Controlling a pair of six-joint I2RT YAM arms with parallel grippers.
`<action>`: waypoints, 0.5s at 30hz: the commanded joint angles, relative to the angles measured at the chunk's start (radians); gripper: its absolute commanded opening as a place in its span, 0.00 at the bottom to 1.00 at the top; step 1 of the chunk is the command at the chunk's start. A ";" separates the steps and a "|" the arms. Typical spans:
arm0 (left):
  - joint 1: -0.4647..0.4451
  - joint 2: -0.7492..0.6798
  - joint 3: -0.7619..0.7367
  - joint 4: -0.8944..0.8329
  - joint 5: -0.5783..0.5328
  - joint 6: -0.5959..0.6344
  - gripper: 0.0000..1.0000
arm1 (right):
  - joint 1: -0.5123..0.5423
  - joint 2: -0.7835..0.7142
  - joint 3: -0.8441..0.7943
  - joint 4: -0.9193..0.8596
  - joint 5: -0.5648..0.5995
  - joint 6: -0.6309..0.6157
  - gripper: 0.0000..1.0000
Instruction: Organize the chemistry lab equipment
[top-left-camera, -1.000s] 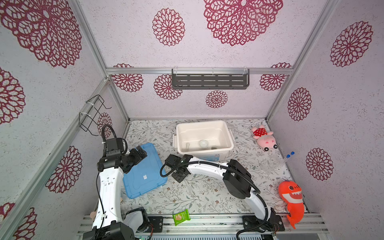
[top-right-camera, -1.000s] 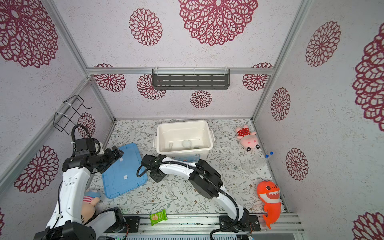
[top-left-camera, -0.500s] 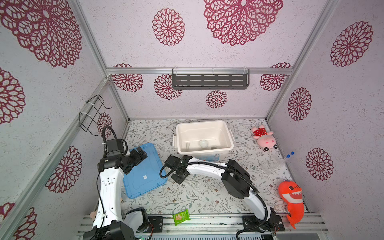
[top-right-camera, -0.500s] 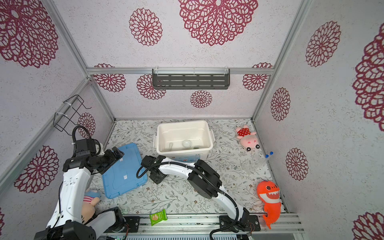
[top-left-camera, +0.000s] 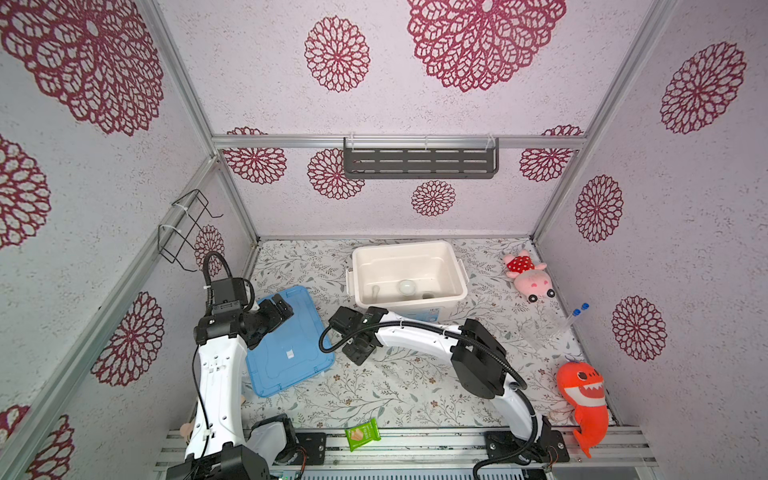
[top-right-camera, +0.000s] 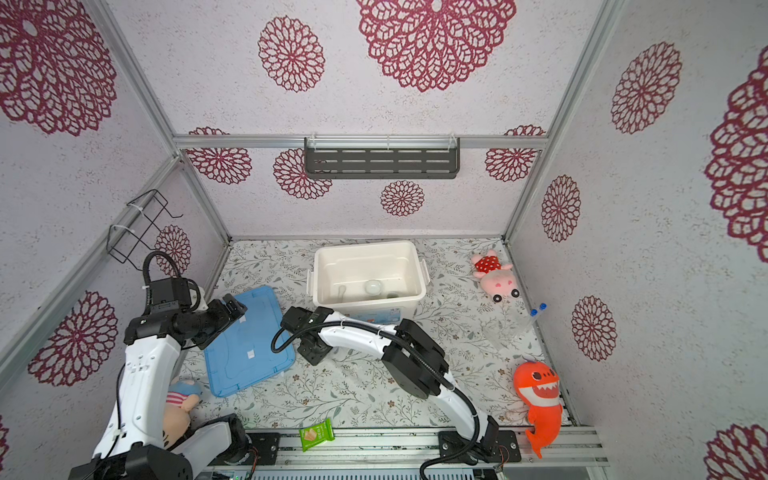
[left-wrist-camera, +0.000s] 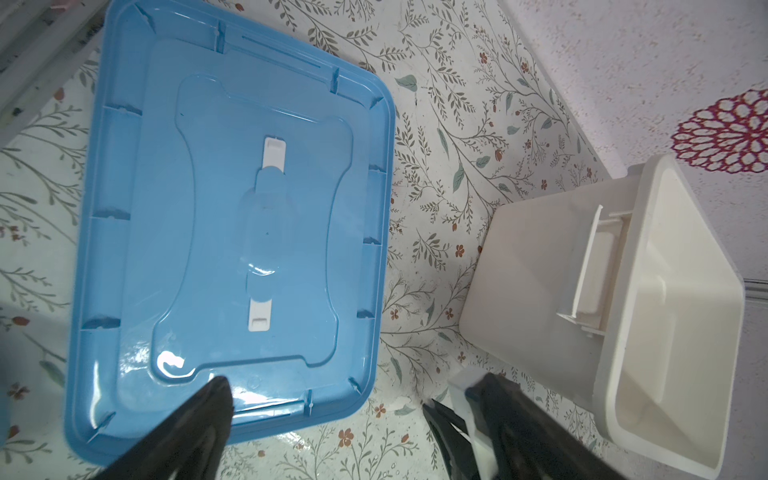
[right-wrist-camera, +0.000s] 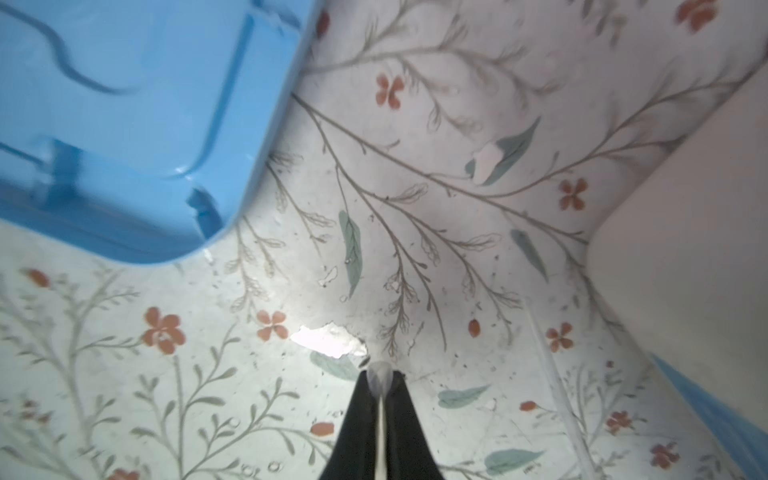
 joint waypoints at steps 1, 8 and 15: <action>0.011 0.002 0.024 0.013 -0.012 0.014 0.97 | -0.033 -0.150 0.136 -0.037 0.026 0.013 0.09; 0.012 0.043 0.042 0.024 0.022 -0.012 0.98 | -0.147 -0.229 0.352 -0.034 0.040 -0.087 0.09; 0.011 0.032 0.035 0.036 0.018 -0.025 0.98 | -0.247 -0.308 0.271 0.116 0.181 -0.306 0.09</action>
